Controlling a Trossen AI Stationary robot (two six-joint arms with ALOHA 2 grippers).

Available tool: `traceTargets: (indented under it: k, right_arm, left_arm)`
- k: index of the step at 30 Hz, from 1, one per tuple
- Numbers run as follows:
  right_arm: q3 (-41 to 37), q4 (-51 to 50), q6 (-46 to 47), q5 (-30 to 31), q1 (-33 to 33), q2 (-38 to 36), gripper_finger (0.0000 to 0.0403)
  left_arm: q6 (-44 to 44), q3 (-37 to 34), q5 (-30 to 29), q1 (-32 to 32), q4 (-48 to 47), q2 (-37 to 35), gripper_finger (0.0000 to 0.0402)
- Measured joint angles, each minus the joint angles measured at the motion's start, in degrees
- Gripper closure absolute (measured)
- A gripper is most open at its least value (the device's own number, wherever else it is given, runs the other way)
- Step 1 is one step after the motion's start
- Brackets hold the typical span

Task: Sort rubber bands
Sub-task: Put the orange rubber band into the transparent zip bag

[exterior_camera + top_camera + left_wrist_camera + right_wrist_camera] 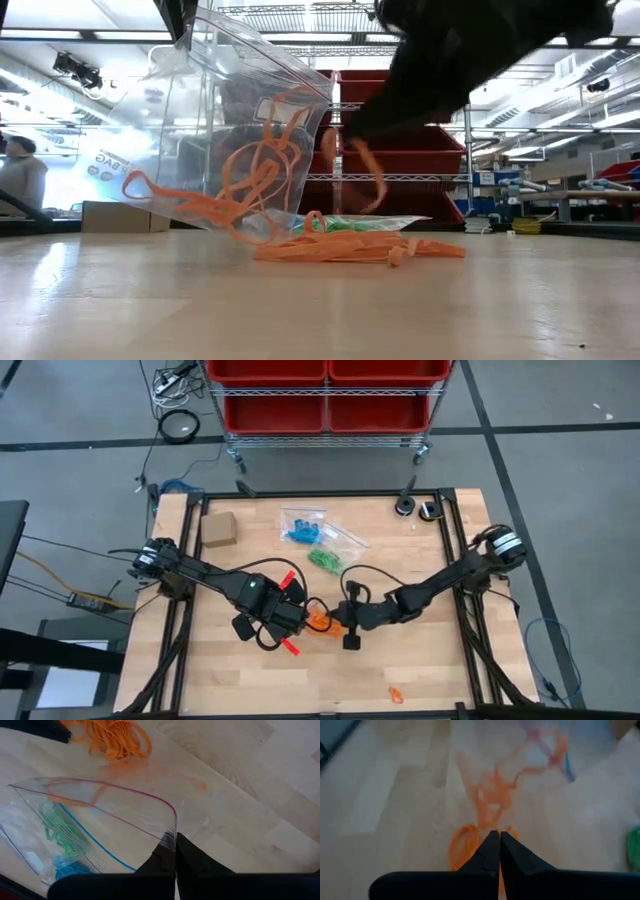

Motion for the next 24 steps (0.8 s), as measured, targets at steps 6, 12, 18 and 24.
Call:
traceTargets:
  k: [6,12,18,24]
  right_arm:
    - [-0.1,-2.2,-2.9,3.9,0.9,-5.7,0.0403]
    - [-0.1,5.3,-9.3,7.9,0.7,-9.9,0.0403]
    - [-0.1,14.6,-14.8,7.9,-2.4,-10.3,0.0403]
    - [0.7,17.8,-16.4,7.0,-5.1,-8.7,0.0403]
  left_arm:
    - [0.0,0.0,0.0,0.0,0.1,0.0,0.0401]
    - [0.0,0.0,0.0,0.0,0.2,0.0,0.0401]
    - [0.0,0.0,0.0,0.0,1.3,0.0,0.0401]
    - [0.1,0.0,0.0,0.0,1.4,0.0,0.0401]
